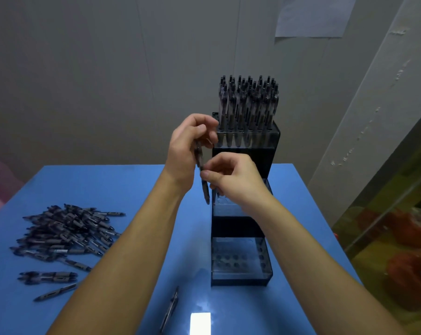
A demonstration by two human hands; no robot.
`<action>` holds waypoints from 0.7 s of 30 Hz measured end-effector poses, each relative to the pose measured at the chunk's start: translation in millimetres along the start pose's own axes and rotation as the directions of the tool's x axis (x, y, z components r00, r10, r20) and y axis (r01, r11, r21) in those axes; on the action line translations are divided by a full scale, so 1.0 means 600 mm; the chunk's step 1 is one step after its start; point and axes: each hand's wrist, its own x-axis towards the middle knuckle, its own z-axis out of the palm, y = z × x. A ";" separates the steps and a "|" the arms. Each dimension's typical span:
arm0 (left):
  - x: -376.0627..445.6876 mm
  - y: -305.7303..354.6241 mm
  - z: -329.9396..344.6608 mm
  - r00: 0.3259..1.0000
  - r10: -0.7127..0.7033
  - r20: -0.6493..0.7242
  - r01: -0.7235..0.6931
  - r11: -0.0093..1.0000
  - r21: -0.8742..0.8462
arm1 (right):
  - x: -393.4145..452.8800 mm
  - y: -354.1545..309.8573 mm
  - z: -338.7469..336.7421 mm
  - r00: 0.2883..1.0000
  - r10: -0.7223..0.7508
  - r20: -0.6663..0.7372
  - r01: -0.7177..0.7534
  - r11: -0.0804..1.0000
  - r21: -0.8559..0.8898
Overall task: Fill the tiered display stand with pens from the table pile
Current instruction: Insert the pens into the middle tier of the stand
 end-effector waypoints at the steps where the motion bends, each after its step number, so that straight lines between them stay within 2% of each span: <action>1: 0.003 -0.003 -0.005 1.000 0.010 -0.018 -0.010 1.000 0.020 | -0.001 0.003 -0.006 1.000 -0.002 0.000 0.002 1.000 -0.012; 4: 0.013 -0.025 -0.040 0.990 0.008 -0.141 0.003 0.997 0.081 | -0.005 0.015 -0.032 1.000 0.001 -0.026 0.000 1.000 0.015; 8: 0.006 -0.087 -0.088 0.955 -0.093 -0.282 0.173 0.946 0.274 | -0.011 0.026 -0.077 0.995 -0.017 -0.097 0.026 0.995 0.091; 10: -0.001 -0.126 -0.103 0.942 -0.152 -0.298 0.280 0.845 0.455 | -0.012 0.031 -0.100 0.990 -0.035 -0.140 0.048 0.995 0.084; 13: -0.006 -0.182 -0.130 0.919 -0.256 -0.301 0.395 0.623 0.675 | -0.005 0.040 -0.128 0.977 -0.015 -0.213 0.030 0.997 0.064; 17: -0.006 -0.224 -0.168 0.889 -0.380 -0.254 0.387 0.332 0.860 | 0.008 0.044 -0.138 0.955 0.013 -0.297 0.007 0.998 0.067; 19: -0.005 -0.232 -0.177 0.878 -0.422 -0.228 0.350 0.238 0.906 | 0.012 0.044 -0.138 0.949 -0.002 -0.317 0.010 1.000 0.021; 21: -0.002 -0.234 -0.182 0.873 -0.441 -0.209 0.319 0.191 0.928 | 0.014 0.045 -0.136 0.948 -0.045 -0.315 0.029 0.998 -0.055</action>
